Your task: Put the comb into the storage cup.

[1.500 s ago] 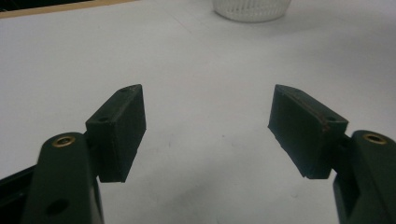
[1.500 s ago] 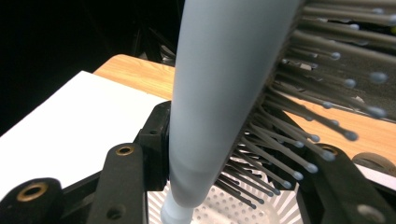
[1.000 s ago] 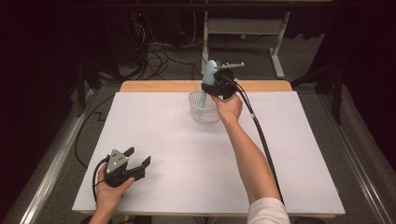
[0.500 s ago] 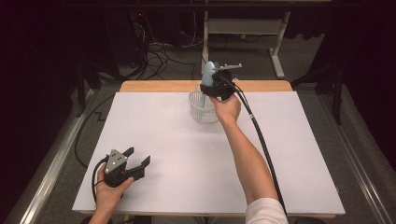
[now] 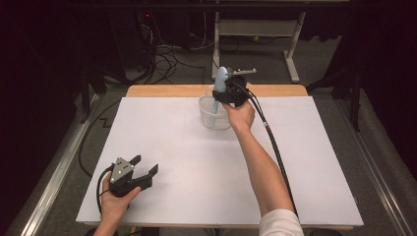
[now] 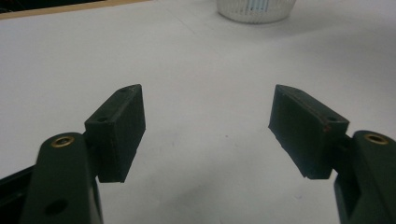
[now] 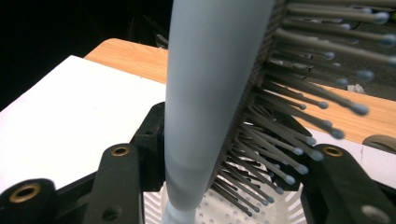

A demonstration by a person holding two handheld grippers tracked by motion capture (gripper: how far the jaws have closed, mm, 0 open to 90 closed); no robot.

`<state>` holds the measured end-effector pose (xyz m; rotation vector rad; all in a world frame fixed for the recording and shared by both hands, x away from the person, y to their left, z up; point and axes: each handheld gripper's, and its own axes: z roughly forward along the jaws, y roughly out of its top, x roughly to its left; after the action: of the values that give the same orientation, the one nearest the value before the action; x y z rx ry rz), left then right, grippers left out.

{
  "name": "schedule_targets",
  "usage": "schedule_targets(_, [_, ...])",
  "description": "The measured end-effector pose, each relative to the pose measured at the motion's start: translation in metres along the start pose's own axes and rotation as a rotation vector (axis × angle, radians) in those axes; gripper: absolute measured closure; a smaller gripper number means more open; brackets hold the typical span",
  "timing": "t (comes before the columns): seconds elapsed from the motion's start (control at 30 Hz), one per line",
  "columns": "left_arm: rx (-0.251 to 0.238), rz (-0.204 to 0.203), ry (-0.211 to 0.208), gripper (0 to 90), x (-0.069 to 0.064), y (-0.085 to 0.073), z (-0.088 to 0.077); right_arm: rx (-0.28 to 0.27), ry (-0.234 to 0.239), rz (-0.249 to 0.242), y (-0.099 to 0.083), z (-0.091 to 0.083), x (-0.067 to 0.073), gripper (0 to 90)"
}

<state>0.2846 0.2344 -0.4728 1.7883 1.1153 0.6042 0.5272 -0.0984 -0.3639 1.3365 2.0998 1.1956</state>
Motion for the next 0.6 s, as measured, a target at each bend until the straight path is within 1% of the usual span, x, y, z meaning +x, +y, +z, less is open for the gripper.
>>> schedule_targets(0.27, [0.001, 0.000, 0.001, 27.9, 0.0002, 0.0000, -0.0001, 0.007, 0.003, 0.002, -0.0017, -0.0003, -0.0023, 48.8])
schedule_targets(0.6, [0.001, 0.001, 0.001, 27.9, 0.0010, 0.0000, 0.0002, 0.046, 0.009, -0.005, -0.0030, -0.0021, -0.0066, 47.4])
